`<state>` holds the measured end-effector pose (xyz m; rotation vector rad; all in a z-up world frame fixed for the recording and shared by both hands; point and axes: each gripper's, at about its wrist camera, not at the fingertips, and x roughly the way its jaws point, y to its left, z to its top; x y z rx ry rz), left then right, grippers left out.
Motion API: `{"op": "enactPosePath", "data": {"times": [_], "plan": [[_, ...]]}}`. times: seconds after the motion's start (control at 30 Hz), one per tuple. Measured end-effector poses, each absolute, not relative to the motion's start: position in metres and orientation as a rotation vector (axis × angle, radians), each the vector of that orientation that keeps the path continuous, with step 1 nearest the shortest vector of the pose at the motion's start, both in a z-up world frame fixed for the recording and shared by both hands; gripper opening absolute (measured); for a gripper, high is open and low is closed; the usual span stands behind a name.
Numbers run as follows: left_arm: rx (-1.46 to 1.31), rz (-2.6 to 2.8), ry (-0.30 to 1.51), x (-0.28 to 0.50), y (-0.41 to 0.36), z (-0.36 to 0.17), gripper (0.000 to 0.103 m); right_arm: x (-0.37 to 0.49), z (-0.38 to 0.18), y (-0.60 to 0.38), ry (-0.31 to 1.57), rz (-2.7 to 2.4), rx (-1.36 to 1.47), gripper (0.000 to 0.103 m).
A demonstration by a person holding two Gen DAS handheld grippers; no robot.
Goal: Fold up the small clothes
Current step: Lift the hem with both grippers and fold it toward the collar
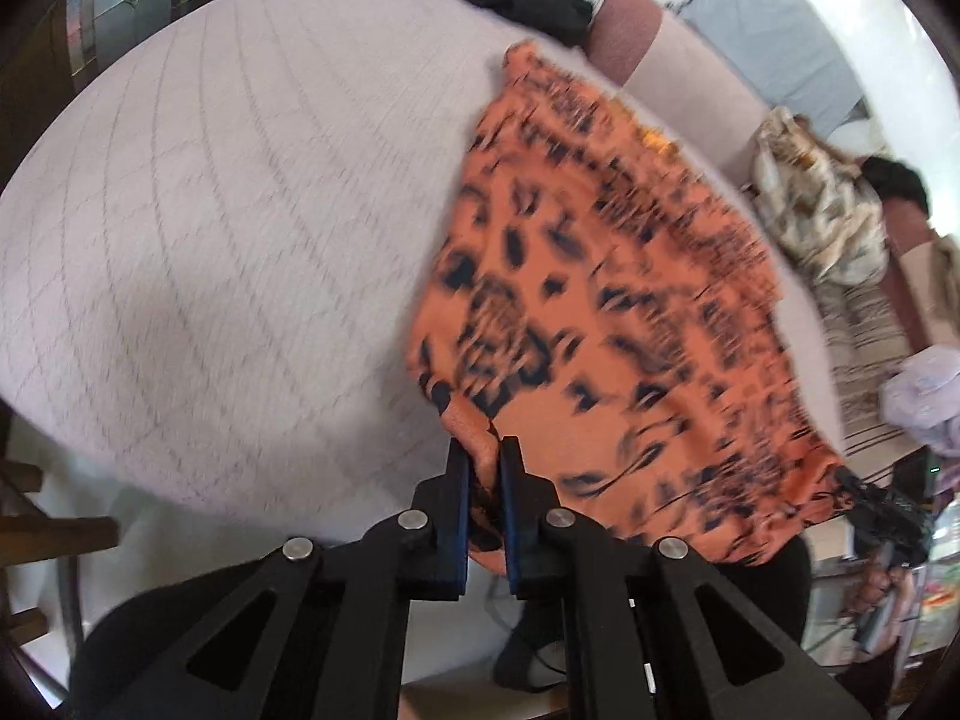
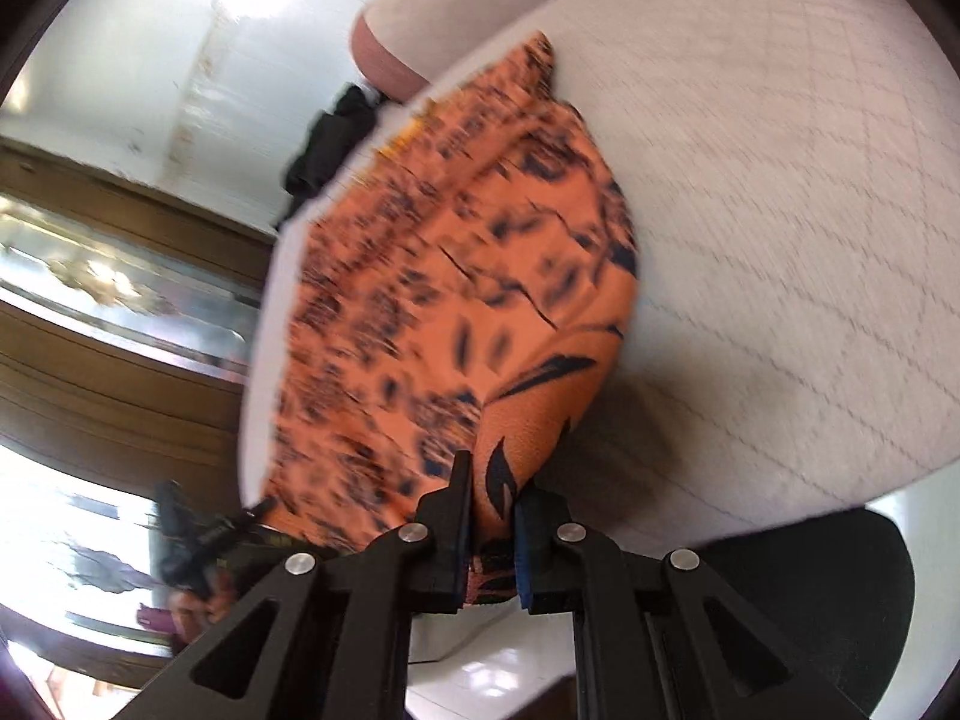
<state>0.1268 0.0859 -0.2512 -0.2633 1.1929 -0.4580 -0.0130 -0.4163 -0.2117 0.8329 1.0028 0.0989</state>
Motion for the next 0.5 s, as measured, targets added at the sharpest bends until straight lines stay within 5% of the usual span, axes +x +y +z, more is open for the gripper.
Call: {"op": "enactPosePath", "data": {"times": [0.5], "plan": [[-0.265, -0.515, 1.084, 0.172, 0.075, -0.192, 0.009, 0.029, -0.181, -0.444, 0.889, 0.105, 0.919, 0.012]]}}
